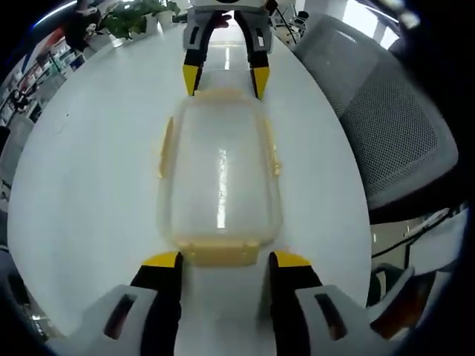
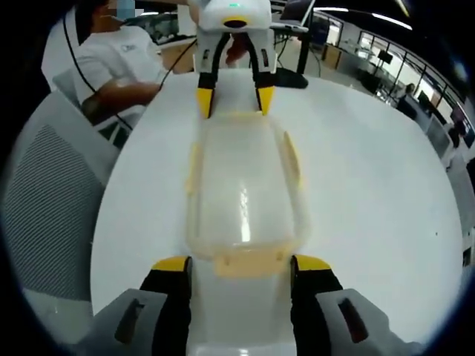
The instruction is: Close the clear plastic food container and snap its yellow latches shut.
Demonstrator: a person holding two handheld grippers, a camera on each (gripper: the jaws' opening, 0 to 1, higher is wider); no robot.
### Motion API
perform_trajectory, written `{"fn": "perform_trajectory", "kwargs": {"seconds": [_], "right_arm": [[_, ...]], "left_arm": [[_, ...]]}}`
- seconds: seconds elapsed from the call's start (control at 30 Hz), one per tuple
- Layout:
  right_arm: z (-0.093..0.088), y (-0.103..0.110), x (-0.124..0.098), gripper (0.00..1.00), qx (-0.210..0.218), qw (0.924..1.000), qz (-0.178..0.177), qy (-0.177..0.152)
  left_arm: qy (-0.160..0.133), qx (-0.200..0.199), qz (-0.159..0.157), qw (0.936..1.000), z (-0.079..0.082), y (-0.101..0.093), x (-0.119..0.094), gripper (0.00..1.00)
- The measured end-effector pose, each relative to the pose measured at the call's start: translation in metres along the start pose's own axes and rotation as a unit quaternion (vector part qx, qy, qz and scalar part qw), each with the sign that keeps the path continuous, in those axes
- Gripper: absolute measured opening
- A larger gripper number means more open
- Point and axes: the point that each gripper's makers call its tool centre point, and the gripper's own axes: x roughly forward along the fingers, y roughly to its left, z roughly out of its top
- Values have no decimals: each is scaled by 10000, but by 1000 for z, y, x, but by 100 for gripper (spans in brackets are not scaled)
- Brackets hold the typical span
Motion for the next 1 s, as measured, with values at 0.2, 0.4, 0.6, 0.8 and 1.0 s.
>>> {"fn": "perform_trajectory", "kwargs": {"seconds": [0.2, 0.4, 0.6, 0.8, 1.0], "right_arm": [[0, 1, 0, 47, -67, 10000, 39, 57], [-1, 1, 0, 47, -35, 10000, 50, 63], [-2, 3, -1, 40, -43, 9998, 114, 134], [-3, 3, 0, 40, -82, 9997, 133, 210], [-3, 2, 0, 39, -59, 9996, 165, 235]], "left_arm": [[48, 7, 4, 10000, 2, -2, 0, 39], [127, -52, 35, 9999, 1, -2, 0, 39], [168, -71, 44, 9998, 1, -2, 0, 39], [241, -86, 46, 9997, 1, -2, 0, 38], [364, -121, 51, 9993, 2, -2, 1, 38]]}}
